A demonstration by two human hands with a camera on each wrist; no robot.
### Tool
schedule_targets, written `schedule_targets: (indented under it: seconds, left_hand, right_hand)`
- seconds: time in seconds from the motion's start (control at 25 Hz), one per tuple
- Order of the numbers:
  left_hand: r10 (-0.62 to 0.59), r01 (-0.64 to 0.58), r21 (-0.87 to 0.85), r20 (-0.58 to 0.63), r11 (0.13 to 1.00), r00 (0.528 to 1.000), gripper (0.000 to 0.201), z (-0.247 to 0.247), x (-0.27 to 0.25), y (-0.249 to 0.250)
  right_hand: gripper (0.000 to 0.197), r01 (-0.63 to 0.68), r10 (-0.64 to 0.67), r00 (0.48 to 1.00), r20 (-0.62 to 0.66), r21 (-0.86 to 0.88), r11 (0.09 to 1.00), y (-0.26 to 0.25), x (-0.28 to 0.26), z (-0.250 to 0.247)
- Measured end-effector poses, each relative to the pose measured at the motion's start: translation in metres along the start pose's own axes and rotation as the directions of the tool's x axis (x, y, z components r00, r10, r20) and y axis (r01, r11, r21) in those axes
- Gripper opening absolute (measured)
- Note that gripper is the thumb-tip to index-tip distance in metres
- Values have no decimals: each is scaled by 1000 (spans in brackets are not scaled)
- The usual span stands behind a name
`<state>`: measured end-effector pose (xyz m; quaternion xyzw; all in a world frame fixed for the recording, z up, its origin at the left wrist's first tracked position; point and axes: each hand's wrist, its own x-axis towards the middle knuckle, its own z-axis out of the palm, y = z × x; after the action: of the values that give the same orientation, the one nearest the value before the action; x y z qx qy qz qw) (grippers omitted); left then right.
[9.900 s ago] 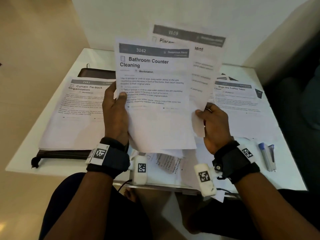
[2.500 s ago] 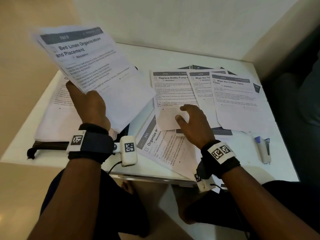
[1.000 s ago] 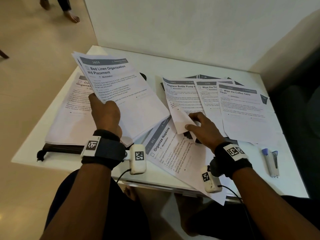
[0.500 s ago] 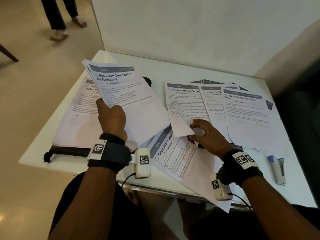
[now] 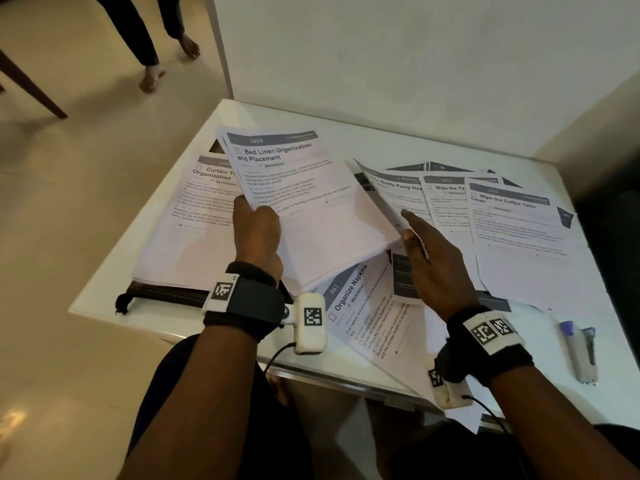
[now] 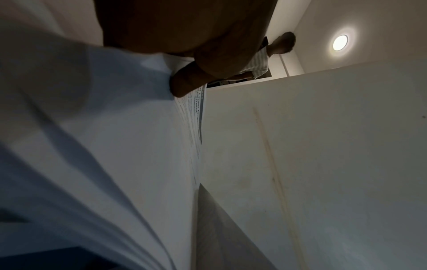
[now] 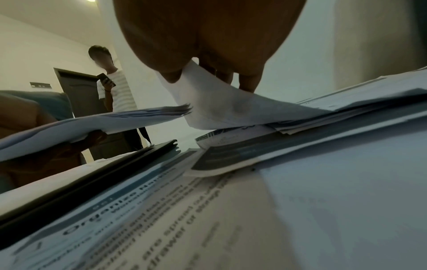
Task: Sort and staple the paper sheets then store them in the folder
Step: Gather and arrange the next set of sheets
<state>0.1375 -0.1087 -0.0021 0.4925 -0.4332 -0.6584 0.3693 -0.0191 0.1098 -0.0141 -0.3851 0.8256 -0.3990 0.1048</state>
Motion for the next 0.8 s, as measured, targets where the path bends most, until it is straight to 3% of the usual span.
schedule_targets:
  seconds: [0.16,0.28,0.4,0.56,0.64,0.72,0.8]
  left_hand:
    - [-39,34,56,75,998,996,52,6,-4,-4]
    - [-67,47,132,149,990,987,48,11,-10,-6]
    - [-81,51,158,188,986,979,44,16,-14,-7]
    - [-65,39,134,198,990,978,36,23,-18,-13]
    - [-73,61,61,227,996,971,33,24,-20,-11]
    - [-122,152,-68,326,986,938,45,23,-14,-14]
    - [-95,118,-55,315,991,944,44,22,-15,-14]
  right_hand:
    - [43,-31,40,993,-112,86,996,-22,0,-8]
    - [39,58,-48,994,-94,109,992,-27,1,-9]
    - [42,180,-181,983,17,53,982,-27,-3,1]
    - [51,356,-332,922,199,-102,929,-32,-18,20]
    - [54,381,-327,902,281,-161,911,-33,-27,28]
    - [55,372,-295,894,338,-193,908,-33,-34,35]
    - [57,371,-276,884,376,-208,905,-37,-38,40]
